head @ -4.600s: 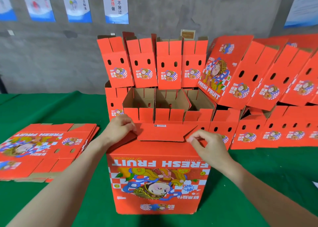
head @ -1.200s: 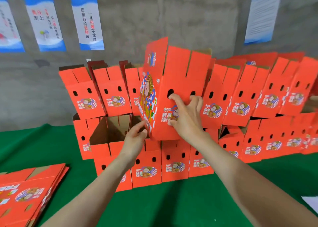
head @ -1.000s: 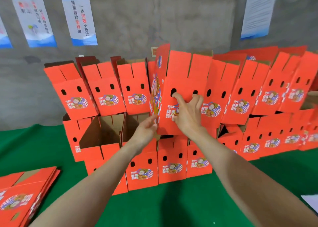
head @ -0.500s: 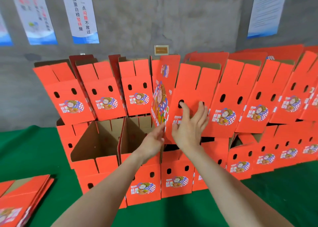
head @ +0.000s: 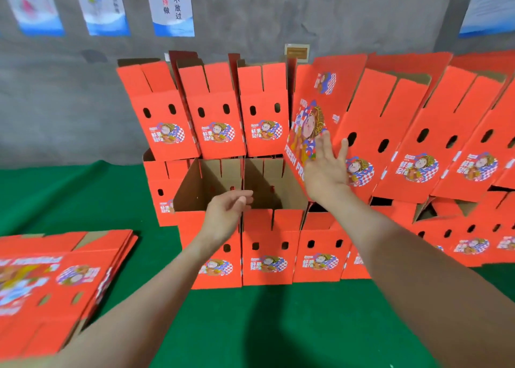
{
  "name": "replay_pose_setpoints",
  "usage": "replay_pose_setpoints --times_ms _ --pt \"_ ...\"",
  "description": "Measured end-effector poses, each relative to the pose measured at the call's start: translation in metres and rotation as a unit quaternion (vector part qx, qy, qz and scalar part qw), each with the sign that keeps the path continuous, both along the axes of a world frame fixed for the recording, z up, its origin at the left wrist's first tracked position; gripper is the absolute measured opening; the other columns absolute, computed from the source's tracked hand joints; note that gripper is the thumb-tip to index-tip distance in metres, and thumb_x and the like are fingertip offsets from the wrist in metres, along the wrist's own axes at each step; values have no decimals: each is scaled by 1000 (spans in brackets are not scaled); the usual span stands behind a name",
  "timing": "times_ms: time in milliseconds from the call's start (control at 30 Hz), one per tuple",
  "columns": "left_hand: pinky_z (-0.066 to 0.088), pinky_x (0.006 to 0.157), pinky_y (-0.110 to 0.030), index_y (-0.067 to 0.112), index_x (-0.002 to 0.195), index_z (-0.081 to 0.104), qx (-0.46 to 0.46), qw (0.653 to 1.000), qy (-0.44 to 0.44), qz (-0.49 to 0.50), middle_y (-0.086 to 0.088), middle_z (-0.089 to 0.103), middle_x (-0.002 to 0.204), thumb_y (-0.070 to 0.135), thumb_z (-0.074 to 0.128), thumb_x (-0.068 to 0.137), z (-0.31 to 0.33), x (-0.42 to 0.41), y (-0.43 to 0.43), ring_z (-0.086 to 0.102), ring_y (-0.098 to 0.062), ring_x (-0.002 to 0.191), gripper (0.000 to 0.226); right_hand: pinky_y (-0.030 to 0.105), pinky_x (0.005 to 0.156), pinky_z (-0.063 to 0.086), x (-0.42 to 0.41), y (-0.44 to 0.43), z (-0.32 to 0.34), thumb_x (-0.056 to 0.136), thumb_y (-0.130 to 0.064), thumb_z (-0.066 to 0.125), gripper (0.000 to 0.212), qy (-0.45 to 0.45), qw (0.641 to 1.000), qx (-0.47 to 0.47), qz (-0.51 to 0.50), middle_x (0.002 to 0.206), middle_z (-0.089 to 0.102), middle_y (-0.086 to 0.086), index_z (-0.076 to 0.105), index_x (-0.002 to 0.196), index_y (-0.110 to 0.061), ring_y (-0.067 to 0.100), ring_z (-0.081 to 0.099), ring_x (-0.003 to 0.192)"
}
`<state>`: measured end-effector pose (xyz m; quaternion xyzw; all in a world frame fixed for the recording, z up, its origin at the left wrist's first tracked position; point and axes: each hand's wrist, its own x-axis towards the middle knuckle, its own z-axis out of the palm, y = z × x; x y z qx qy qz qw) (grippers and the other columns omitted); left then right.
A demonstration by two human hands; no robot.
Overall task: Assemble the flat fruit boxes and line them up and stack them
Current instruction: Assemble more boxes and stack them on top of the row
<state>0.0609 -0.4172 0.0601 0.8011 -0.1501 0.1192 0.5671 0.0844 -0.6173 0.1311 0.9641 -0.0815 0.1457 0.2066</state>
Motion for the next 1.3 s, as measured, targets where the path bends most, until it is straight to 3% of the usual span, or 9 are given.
replay_pose_setpoints --times_ms 200,333,500,700,900,1067,1167,1233,1300 --pt "49 75 -31 16 96 67 22 985 60 161 -3 70 88 3 47 97 -72 -43 173 68 -19 81 24 64 110 -7 -6 35 7 86 -20 55 49 -115 978 166 46 153 26 19 49 134 -13 31 6 146" --pt "48 82 -38 4 100 70 89 941 119 303 -16 71 92 4 51 95 -114 -64 289 68 -27 90 20 47 112 21 -30 124 -20 83 -3 60 27 -211 875 329 285 131 53 22 66 110 -3 39 41 128" --pt "46 80 -43 -3 105 68 211 870 160 416 -29 68 100 12 51 95 -137 -79 389 63 -44 99 25 34 100 37 -58 264 -87 83 6 59 18 -74 807 384 443 106 66 17 69 98 3 35 56 108" --pt "40 96 -44 0 130 51 299 833 242 397 -26 53 131 22 51 96 -171 -60 465 50 -40 121 41 24 105 26 -48 364 -145 99 -12 41 32 134 833 369 391 135 51 2 53 129 -13 18 39 128" --pt "8 117 -51 28 152 8 453 817 289 211 6 0 161 40 29 102 -201 -24 472 -3 -18 148 56 29 101 34 -23 394 -174 99 -11 41 33 193 858 382 285 136 51 8 51 131 -12 23 45 125" --pt "41 96 -46 25 120 64 385 884 166 208 -1 58 130 47 30 82 -222 -51 416 52 -31 120 56 34 100 41 -6 393 -210 98 -14 45 35 257 854 423 159 133 54 16 47 131 -5 30 52 121" --pt "47 85 -45 24 114 66 352 899 95 244 -6 65 117 38 47 81 -231 -62 403 63 -33 102 41 30 94 41 -1 393 -231 96 -15 47 33 295 837 453 85 130 56 20 50 125 1 28 55 118" --pt "22 111 -50 25 145 36 392 866 180 252 -7 29 155 47 41 90 -234 -62 403 29 -28 141 60 27 75 45 -1 395 -244 94 -11 46 24 309 801 511 42 112 64 18 61 108 0 19 58 90" --pt "-3 115 -50 26 153 6 429 841 231 235 2 -8 160 56 28 96 -243 -58 409 -11 -23 147 68 22 57 37 -2 398 -249 93 -7 44 18 292 743 602 -14 83 61 11 59 81 -6 16 49 68"
